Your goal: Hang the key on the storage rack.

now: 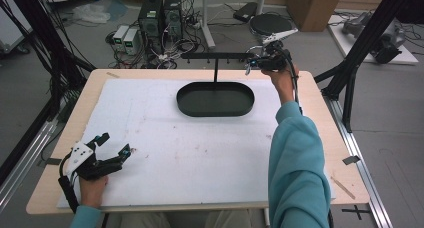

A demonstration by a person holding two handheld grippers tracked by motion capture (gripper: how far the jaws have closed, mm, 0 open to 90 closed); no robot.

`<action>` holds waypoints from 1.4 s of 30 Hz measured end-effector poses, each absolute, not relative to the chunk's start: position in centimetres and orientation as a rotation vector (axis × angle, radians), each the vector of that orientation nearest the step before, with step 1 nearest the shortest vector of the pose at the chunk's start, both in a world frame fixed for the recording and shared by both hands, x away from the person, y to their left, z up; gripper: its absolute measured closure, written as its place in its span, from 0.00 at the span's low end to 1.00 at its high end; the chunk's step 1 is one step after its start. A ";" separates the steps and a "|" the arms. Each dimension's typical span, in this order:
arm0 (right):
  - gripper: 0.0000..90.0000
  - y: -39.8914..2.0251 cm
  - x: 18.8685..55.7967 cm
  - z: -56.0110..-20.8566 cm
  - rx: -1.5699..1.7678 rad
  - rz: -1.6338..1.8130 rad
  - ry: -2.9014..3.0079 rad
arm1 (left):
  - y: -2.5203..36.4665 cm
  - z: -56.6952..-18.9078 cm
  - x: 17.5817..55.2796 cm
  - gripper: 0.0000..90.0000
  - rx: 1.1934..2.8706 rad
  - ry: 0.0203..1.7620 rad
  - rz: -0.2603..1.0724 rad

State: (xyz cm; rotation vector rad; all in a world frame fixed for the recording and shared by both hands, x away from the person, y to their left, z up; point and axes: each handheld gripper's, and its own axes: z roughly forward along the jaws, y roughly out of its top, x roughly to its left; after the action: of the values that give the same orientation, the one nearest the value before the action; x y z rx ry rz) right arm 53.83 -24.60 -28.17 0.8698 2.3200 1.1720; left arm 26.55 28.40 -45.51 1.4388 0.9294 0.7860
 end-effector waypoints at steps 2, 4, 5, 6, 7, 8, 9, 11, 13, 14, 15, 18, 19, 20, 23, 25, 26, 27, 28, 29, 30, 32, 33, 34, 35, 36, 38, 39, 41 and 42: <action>0.98 -24.6 53.9 -28.2 0.867 1.168 2.314 | 28.4 -45.5 26.6 0.14 1.439 0.930 0.786; 0.96 -24.7 53.9 -28.2 0.852 1.148 2.313 | 28.4 -45.5 26.6 0.14 1.433 0.932 0.783; 0.95 -24.7 53.9 -28.2 0.851 1.144 2.308 | 28.4 -45.5 26.6 0.14 1.436 0.932 0.785; 0.93 -24.7 53.9 -28.2 0.858 1.153 2.301 | 28.4 -45.5 26.6 0.14 1.438 0.932 0.784; 0.91 -24.7 53.8 -28.2 0.867 1.151 2.288 | 28.4 -45.5 26.6 0.14 1.437 0.932 0.785; 0.91 -24.9 53.9 -28.1 0.862 1.147 2.282 | 28.4 -45.5 26.6 0.14 1.441 0.934 0.784; 0.89 -25.0 53.9 -28.1 0.865 1.155 2.280 | 28.4 -45.5 26.6 0.14 1.443 0.934 0.783; 0.85 -25.1 53.8 -28.1 0.876 1.149 2.275 | 28.4 -45.5 26.6 0.14 1.441 0.934 0.783; 0.75 -25.2 53.7 -28.1 0.892 1.155 2.263 | 28.4 -45.5 26.6 0.14 1.441 0.934 0.784; 0.66 -25.2 53.7 -28.0 0.902 1.164 2.241 | 28.4 -45.5 26.6 0.14 1.443 0.932 0.784; 0.58 -25.2 53.6 -28.0 0.910 1.180 2.219 | 28.4 -45.5 26.6 0.14 1.443 0.933 0.786; 0.17 -24.9 53.0 -27.9 0.931 1.233 2.128 | 28.4 -45.5 26.5 0.14 1.437 0.923 0.793; 0.07 -24.7 52.8 -27.9 0.948 1.258 2.103 | 28.4 -45.5 26.4 0.14 1.435 0.922 0.795; 0.01 -24.7 52.6 -27.8 0.952 1.291 2.105 | 28.4 -45.5 26.4 0.14 1.434 0.925 0.794; 0.01 -24.8 51.7 -27.2 0.953 1.435 2.099 | 28.4 -45.5 26.5 0.14 1.435 0.932 0.789; 0.01 -24.9 50.8 -26.7 0.966 1.516 2.093 | 28.4 -45.5 26.5 0.14 1.439 0.930 0.791; 0.01 -24.9 50.1 -26.5 0.942 1.552 2.067 | 28.4 -45.5 26.5 0.14 1.437 0.930 0.791; 0.01 -25.1 49.4 -26.2 0.917 1.581 2.045 | 28.4 -45.5 26.5 0.14 1.438 0.930 0.792; 0.01 -25.3 48.8 -26.0 0.916 1.593 2.030 | 28.4 -45.5 26.5 0.14 1.438 0.933 0.791; 0.01 -25.5 48.3 -25.9 0.917 1.592 2.031 | 28.4 -45.5 26.5 0.14 1.439 0.934 0.791; 0.01 -25.6 47.6 -25.6 0.919 1.579 2.041 | 28.4 -45.5 26.5 0.14 1.439 0.934 0.790; 0.01 -25.9 46.3 -25.4 0.881 1.579 2.018 | 28.4 -45.5 26.5 0.14 1.438 0.931 0.791; 0.01 -26.1 45.4 -25.3 0.845 1.599 2.000 | 28.4 -45.5 26.5 0.14 1.439 0.931 0.795; 0.01 -26.3 44.6 -25.2 0.847 1.603 2.009 | 28.4 -45.5 26.5 0.14 1.446 0.927 0.799; 0.01 -26.4 43.8 -25.3 0.818 1.604 1.994 | 28.4 -45.5 26.5 0.14 1.446 0.927 0.799; 0.01 -26.6 43.1 -25.5 0.788 1.612 1.985 | 28.4 -45.5 26.5 0.14 1.444 0.929 0.799; 0.01 -26.9 41.6 -26.2 0.763 1.646 1.981 | 28.4 -45.5 26.5 0.14 1.444 0.932 0.799; 0.01 -27.1 41.0 -26.7 0.744 1.660 1.983 | 28.3 -45.5 26.5 0.14 1.445 0.931 0.801; 0.01 -27.5 39.7 -28.0 0.719 1.684 1.974 | 28.2 -45.5 26.4 0.14 1.449 0.926 0.810; 0.01 -27.7 39.2 -28.6 0.713 1.690 1.970 | 28.2 -45.5 26.4 0.14 1.449 0.922 0.811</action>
State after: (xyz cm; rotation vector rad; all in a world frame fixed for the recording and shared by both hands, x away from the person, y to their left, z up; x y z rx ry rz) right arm 39.18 -27.71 -28.60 0.7132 1.9703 1.6904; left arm 26.42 28.19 -45.50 1.4493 0.9217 0.8111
